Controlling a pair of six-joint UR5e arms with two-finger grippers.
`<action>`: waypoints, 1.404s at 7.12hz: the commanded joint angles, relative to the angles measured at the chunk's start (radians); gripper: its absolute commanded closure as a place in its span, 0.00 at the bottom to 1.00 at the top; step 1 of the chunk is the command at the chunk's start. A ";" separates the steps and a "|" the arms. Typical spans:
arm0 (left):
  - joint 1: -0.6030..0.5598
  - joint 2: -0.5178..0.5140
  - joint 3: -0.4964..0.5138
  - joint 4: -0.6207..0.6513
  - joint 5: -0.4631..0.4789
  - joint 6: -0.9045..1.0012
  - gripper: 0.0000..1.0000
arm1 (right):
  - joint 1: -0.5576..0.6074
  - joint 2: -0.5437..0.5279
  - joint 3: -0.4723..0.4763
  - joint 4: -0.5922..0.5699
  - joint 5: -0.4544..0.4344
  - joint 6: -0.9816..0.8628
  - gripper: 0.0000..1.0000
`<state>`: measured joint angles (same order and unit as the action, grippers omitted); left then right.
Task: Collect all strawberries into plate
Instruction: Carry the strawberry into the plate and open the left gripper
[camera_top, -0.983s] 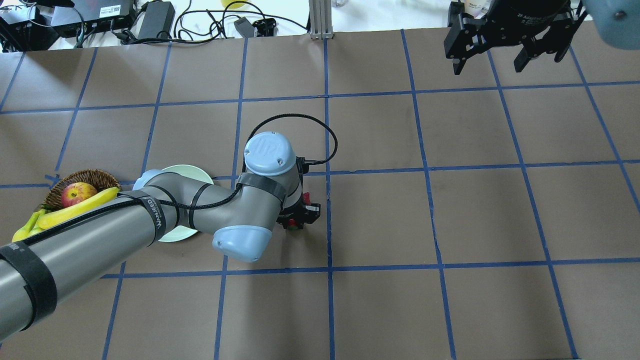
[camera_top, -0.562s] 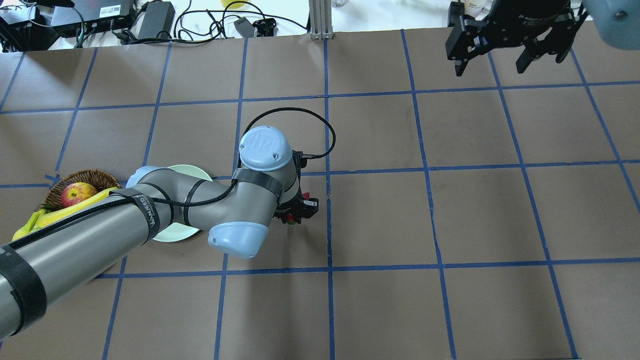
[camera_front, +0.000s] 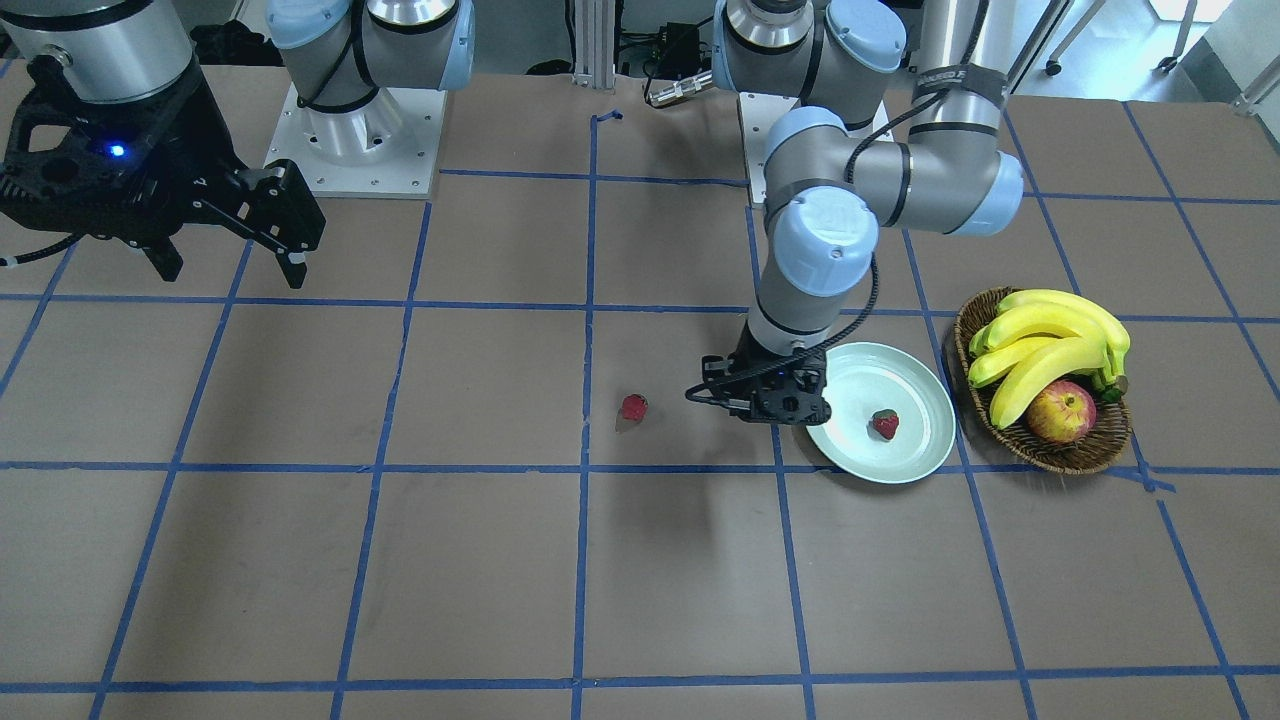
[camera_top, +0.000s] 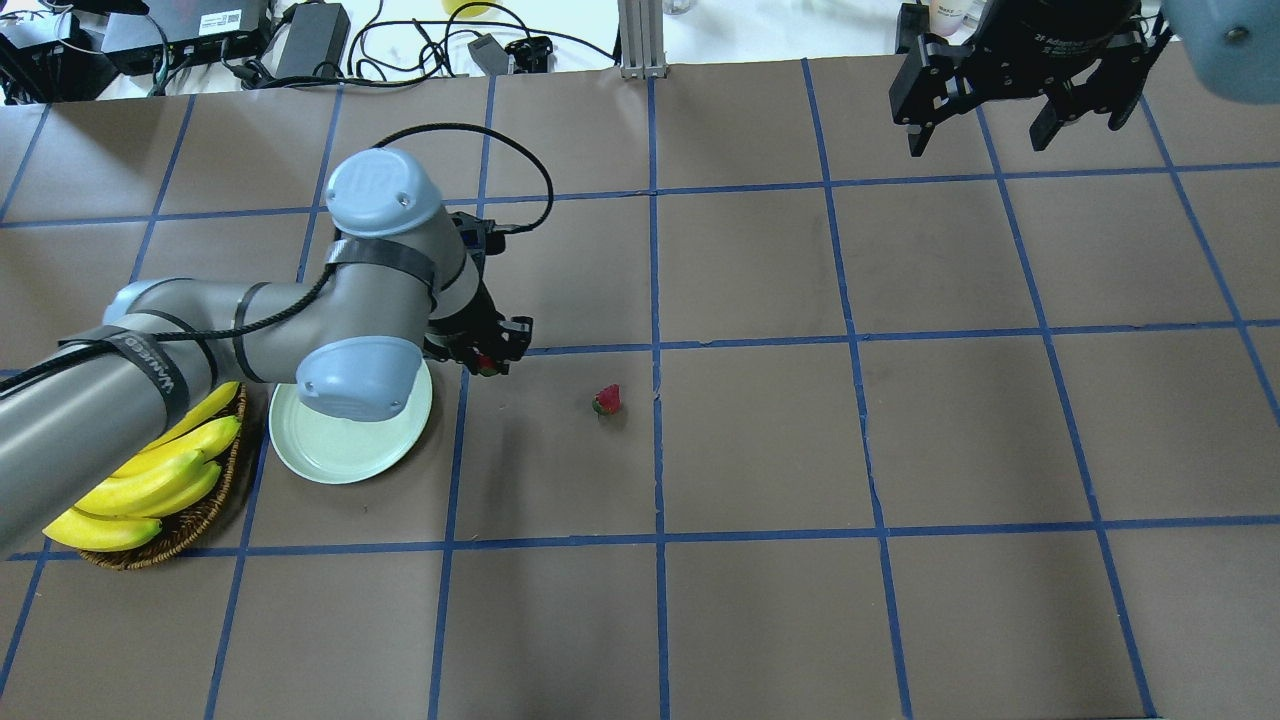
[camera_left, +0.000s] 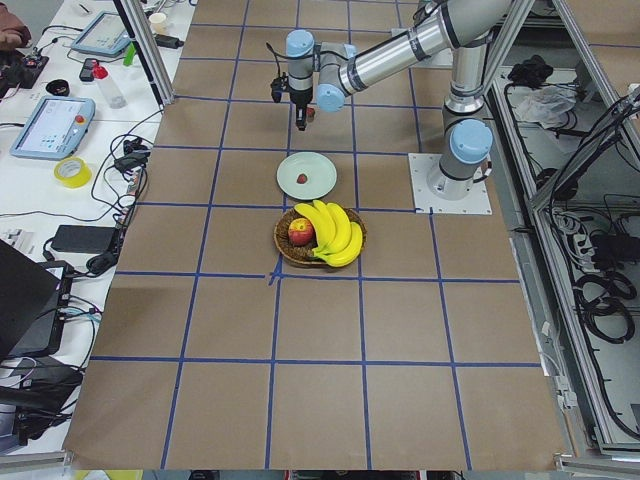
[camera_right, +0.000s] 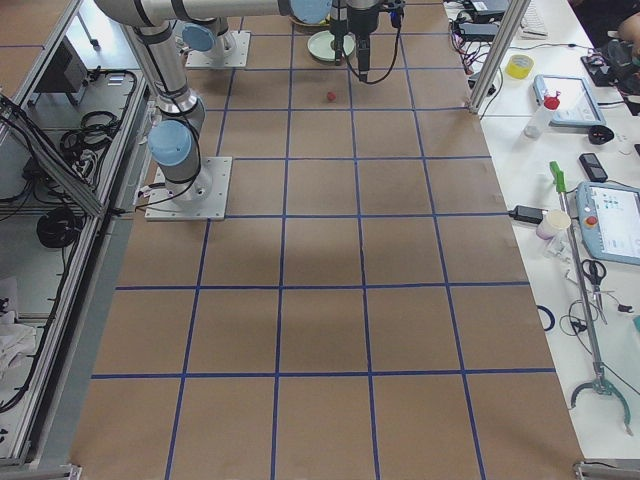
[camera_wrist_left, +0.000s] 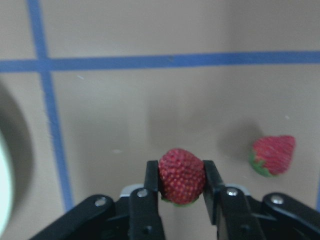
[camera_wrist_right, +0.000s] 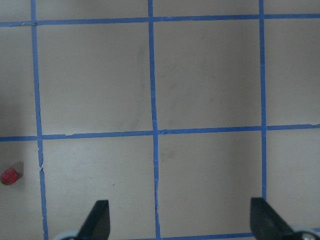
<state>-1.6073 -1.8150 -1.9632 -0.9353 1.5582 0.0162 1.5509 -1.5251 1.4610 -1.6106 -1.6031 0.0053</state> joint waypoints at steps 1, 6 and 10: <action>0.182 0.008 -0.014 -0.033 0.002 0.268 1.00 | 0.000 0.002 0.001 0.007 -0.001 0.002 0.00; 0.237 -0.033 -0.045 -0.030 0.045 0.256 0.26 | -0.005 -0.001 0.001 0.021 0.009 0.010 0.00; 0.164 -0.003 0.079 -0.190 0.042 0.086 0.08 | 0.000 -0.009 0.004 0.011 0.000 0.018 0.00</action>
<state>-1.4034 -1.8267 -1.9531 -1.0335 1.6020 0.1907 1.5472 -1.5350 1.4623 -1.5931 -1.5990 0.0221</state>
